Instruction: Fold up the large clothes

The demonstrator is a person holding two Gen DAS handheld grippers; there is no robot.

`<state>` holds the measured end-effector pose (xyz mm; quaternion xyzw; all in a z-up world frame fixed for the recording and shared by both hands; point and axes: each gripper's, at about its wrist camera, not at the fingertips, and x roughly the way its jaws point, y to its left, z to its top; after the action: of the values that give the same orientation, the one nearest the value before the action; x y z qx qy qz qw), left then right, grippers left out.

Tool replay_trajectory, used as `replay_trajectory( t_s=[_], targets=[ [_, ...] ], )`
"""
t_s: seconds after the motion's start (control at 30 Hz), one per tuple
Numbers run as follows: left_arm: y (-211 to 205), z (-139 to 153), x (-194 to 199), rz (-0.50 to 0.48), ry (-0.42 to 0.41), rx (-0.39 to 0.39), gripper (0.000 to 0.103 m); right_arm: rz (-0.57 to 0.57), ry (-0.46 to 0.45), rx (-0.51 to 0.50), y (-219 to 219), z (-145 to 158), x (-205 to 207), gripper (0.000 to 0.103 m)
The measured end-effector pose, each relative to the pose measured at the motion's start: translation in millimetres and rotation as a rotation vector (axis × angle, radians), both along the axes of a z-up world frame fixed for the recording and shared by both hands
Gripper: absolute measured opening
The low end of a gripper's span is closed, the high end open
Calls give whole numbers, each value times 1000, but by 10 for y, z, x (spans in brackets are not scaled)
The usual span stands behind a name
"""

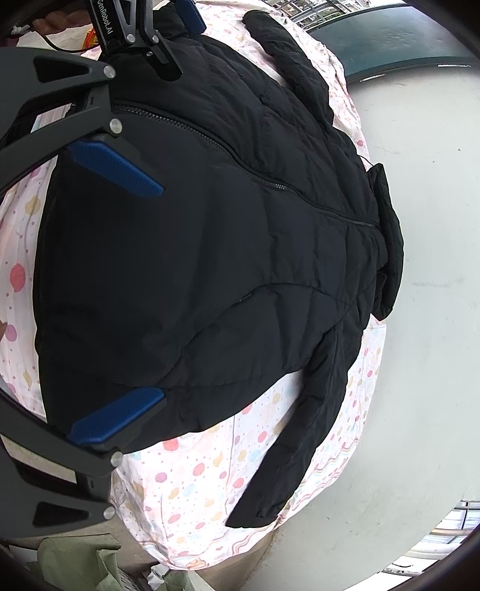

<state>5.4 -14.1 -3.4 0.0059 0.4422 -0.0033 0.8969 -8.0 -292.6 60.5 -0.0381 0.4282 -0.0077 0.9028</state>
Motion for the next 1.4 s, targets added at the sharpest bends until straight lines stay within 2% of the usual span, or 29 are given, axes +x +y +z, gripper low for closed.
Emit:
replay_trajectory(
  t_s=[1.4],
  targets=[
    [53,-8,49,8,0,-13,102,32,20,6,115,-104,90,103]
  ],
)
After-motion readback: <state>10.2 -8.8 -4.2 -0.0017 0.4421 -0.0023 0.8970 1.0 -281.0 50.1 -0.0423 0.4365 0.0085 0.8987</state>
